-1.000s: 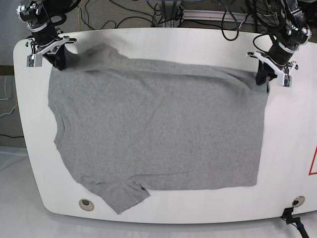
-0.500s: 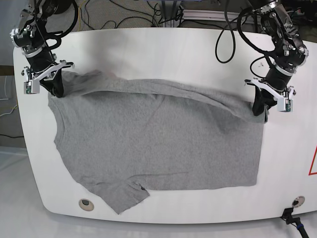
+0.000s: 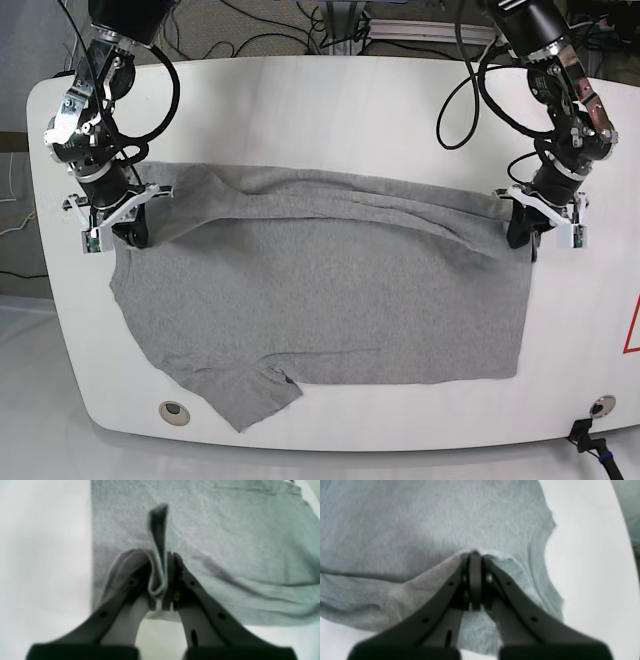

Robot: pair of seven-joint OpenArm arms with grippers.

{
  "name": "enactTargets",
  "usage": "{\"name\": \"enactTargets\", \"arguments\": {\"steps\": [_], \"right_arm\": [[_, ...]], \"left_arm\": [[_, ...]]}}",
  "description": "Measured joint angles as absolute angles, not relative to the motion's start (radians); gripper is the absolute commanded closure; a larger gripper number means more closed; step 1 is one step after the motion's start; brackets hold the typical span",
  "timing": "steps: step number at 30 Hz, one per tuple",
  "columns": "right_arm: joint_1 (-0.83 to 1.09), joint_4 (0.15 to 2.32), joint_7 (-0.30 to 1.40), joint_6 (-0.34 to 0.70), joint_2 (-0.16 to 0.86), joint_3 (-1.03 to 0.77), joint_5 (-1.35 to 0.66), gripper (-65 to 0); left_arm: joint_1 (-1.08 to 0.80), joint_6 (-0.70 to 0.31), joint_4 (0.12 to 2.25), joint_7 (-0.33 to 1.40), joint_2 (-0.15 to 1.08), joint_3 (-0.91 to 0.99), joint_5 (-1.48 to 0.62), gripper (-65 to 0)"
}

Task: Fold the T-shirt properly
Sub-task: 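Lift the held edge with both grippers and fold it over the shirt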

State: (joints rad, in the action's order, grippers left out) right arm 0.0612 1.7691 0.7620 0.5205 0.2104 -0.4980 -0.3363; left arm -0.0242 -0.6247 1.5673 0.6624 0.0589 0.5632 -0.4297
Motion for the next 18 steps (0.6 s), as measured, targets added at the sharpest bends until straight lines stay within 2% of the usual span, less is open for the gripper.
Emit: {"name": "enactTargets", "arguments": {"steps": [4,7,18], "right_arm": [[-0.016,1.646,0.754,0.521,0.218,-0.482,-0.294,0.0],[-0.045,1.571,0.67,0.516,0.235,-0.457,-0.266,0.0],[-0.109,1.357,0.533,0.519,0.244,-0.399,-0.208,0.0]], "left_arm": [[0.019,-0.622,1.527,0.658,0.061,0.566,-0.373,0.0],[0.052,-0.622,1.496,0.659,0.058,0.564,-0.349,0.0],[0.131,-0.622,1.405,0.658,0.06,0.567,-0.286,0.0]]}}
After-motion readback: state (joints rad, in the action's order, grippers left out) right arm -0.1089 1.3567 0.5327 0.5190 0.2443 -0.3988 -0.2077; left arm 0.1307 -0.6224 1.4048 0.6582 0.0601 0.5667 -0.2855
